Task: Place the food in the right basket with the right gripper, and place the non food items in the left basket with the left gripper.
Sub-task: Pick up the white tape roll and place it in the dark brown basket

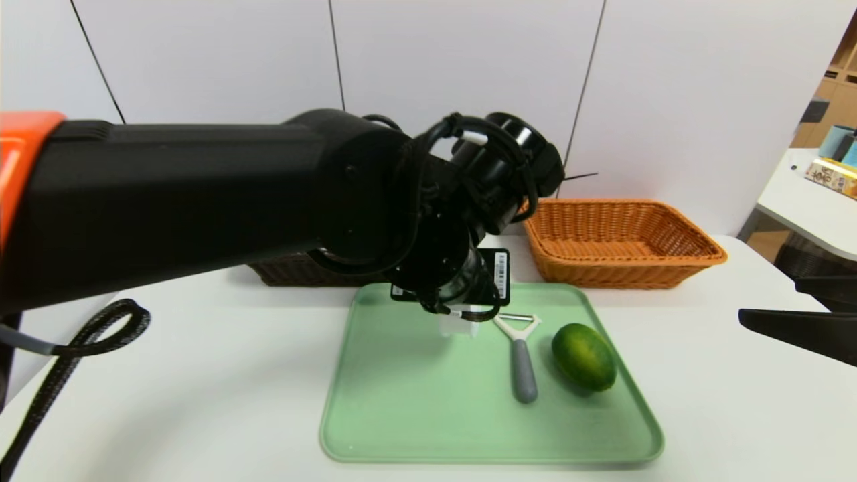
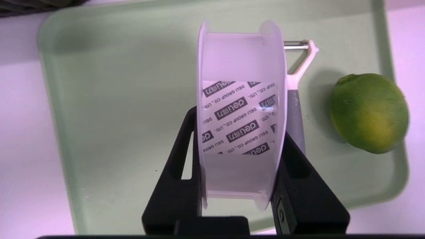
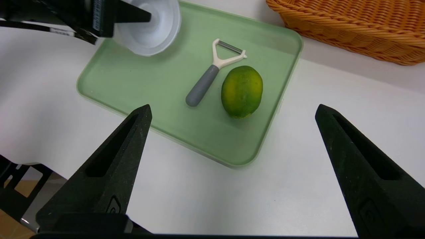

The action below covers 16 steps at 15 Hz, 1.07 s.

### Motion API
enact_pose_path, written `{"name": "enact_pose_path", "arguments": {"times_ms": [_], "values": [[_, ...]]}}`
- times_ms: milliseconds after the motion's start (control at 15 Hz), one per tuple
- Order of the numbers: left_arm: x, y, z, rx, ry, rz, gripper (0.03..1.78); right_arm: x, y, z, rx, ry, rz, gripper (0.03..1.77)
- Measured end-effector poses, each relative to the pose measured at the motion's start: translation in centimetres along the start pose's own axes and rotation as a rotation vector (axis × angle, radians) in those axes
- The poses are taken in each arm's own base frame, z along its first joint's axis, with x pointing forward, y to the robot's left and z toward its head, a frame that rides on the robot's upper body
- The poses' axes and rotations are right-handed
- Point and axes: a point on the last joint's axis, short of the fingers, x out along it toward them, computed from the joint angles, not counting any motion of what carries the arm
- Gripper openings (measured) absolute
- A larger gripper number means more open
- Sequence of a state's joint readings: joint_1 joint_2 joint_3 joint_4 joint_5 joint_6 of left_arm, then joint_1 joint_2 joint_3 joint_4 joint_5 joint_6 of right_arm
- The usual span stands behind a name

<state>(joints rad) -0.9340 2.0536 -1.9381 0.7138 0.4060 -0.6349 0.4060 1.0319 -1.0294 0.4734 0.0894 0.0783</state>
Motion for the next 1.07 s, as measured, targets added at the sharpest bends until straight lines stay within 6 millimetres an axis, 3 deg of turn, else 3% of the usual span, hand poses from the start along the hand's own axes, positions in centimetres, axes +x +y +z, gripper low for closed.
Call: {"name": "enact_pose_path", "arguments": {"times_ms": [200,467,867,1067], "values": [[-2.3,2.0,2.0,0.018,-0.069,0.005,0.56,0.0,0.0,0.0,-0.001,-0.001,0.001,1.7],[-3.4,7.0,5.5,0.042,-0.143,0.076,0.56,-0.1,0.0,-0.1,-0.001,0.0,0.002,1.7],[-2.8,18.0,11.2,0.105,-0.271,0.184,0.56,-0.1,0.0,-0.2,-0.001,0.001,0.002,1.7],[-1.6,21.9,12.9,0.164,-0.333,0.236,0.56,0.0,0.0,-0.2,0.0,0.005,0.002,1.7]]}}
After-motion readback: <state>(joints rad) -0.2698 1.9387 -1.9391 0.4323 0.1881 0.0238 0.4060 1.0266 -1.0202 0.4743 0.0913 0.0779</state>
